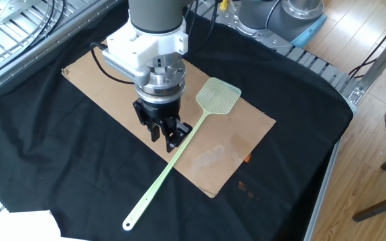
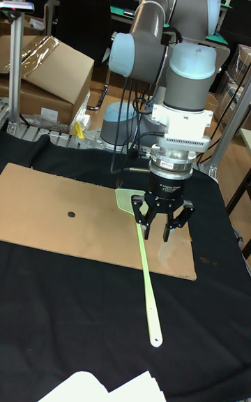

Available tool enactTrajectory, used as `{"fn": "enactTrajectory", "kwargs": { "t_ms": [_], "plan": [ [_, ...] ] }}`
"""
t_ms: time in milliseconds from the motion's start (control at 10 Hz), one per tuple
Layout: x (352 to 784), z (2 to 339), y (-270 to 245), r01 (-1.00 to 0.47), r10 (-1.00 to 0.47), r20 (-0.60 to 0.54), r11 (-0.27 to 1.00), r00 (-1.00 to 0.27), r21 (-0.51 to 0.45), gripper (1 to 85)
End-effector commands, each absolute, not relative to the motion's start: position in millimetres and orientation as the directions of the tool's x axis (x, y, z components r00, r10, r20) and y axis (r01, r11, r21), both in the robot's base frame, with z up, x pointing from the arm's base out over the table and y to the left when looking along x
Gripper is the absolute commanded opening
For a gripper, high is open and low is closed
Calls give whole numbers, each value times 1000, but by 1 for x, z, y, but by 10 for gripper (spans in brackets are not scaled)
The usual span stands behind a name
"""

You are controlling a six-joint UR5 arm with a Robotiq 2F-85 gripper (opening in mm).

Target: Swat with a flyswatter

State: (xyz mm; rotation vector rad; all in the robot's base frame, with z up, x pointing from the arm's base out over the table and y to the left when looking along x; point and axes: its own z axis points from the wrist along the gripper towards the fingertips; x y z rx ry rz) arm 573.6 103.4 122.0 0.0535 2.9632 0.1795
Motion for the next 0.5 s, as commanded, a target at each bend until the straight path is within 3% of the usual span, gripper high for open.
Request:
{"fn": "enactTrajectory", "kwargs": {
  "t_ms": [0, 400],
  "plan": [
    [570, 122, 108, 58, 81, -157, 987, -984, 147, 413],
    [561, 121, 99, 30, 41, -124, 996, -991, 88, 410]
  ]
}}
